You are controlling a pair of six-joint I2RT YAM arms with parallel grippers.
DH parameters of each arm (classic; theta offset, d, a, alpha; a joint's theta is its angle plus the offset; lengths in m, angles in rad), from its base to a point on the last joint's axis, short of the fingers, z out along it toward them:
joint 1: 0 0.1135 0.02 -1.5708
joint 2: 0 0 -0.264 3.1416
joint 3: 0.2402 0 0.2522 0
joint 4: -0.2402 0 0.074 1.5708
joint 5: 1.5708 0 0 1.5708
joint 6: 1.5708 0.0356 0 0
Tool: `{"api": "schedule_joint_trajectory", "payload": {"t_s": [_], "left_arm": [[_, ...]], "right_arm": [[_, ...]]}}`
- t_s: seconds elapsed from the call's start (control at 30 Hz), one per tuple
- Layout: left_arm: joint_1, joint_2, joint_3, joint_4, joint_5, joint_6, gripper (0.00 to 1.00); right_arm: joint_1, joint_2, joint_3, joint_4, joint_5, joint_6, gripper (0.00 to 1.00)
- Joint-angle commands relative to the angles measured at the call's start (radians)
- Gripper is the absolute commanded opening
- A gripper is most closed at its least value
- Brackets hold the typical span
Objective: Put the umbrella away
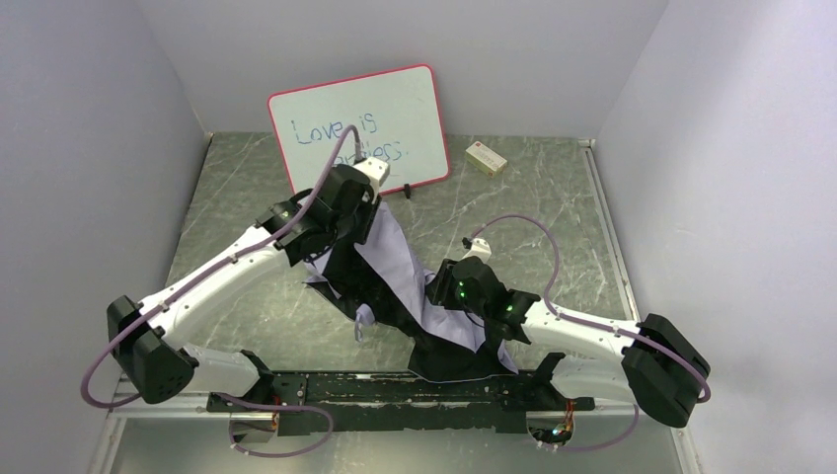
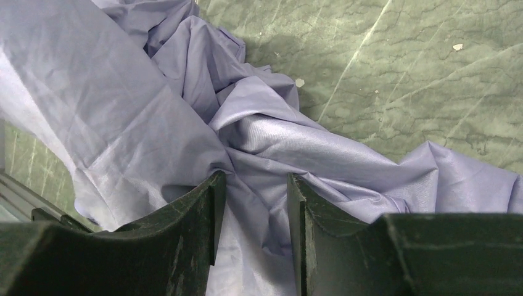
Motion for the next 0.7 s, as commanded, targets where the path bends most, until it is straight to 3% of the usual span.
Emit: {"api": "schedule_joint_trajectory", "payload": {"t_s": [0.0,0.17,0.53,0.67], "left_arm": [[0.004,0.012,-0.076,0.053,0.117,-0.035,0.31],[0.003,0.028,-0.211,0.141,0.217,-0.091,0.19],[0.001,0.125,-0.398,0.336,0.39,-0.163,0.16],[-0.02,0.158,-0.434,0.382,0.443,-0.174,0.23]], "right_arm": [[0.007,-0.005,0.012,-0.005,0.006,-0.019,0.45],[0.008,-0.017,0.005,-0.012,0.009,-0.016,0.45],[0.008,0.003,0.021,0.009,0.004,-0.029,0.46],[0.008,-0.007,0.044,0.014,0.006,-0.05,0.5]]}}
